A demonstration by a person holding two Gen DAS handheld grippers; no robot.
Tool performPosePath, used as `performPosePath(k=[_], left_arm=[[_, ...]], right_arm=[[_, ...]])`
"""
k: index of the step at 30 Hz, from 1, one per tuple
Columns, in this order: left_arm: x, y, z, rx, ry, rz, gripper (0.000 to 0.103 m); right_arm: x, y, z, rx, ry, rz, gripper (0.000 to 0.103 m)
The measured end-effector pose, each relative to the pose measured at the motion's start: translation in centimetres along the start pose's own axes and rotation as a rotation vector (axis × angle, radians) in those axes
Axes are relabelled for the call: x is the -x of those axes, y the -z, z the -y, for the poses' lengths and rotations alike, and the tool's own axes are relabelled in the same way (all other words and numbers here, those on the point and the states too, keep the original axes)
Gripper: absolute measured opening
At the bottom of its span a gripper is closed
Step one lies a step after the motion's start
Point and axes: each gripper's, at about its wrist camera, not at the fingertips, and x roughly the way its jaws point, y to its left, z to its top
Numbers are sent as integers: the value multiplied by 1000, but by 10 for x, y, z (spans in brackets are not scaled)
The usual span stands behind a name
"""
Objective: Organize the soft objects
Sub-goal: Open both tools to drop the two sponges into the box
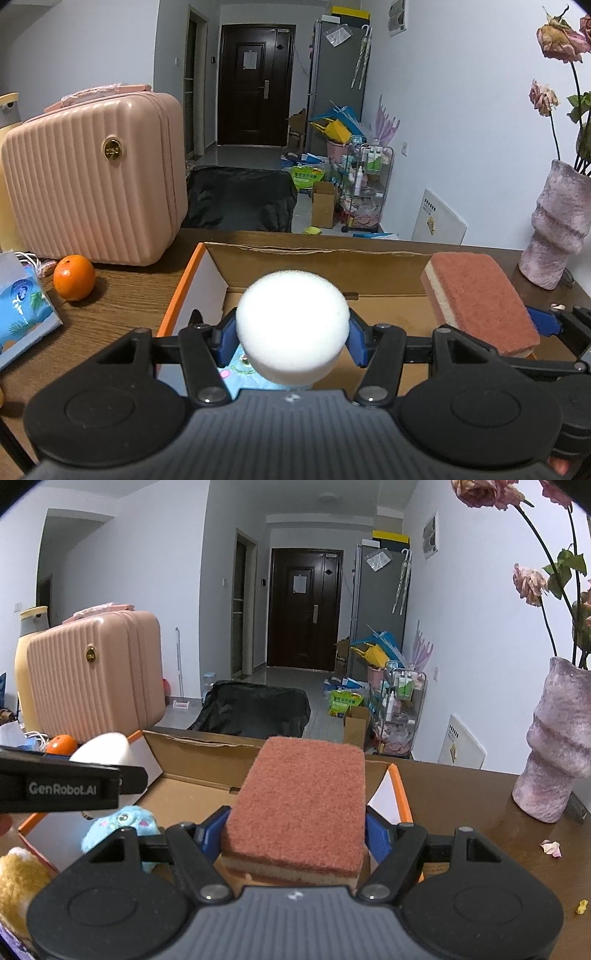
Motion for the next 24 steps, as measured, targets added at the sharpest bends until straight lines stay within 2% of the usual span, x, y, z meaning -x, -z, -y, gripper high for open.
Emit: performPosePath(k=[1, 2, 3, 5, 7, 12, 24], left_arm=[[0, 1, 1, -5, -13, 0, 59], [0, 1, 1, -10, -25, 2, 64], [0, 2, 1, -10, -32, 5, 76], [-1, 2, 0, 0, -40, 4, 91], [0, 2, -2, 13, -71, 16, 103], [-1, 1, -12, 63, -67, 3, 103], [-3, 1, -14, 71, -69, -7, 103]], right_arm=[[0, -1, 1, -3, 1, -4, 74], [0, -1, 1, -9, 1, -8, 75], [-1, -1, 2, -18, -1, -14, 83], [-2, -1, 6, -38, 4, -19, 96], [-3, -1, 10, -55, 16, -18, 101], [-5, -1, 16, -83, 17, -28, 103], [-7, 2, 17, -84, 24, -35, 103]])
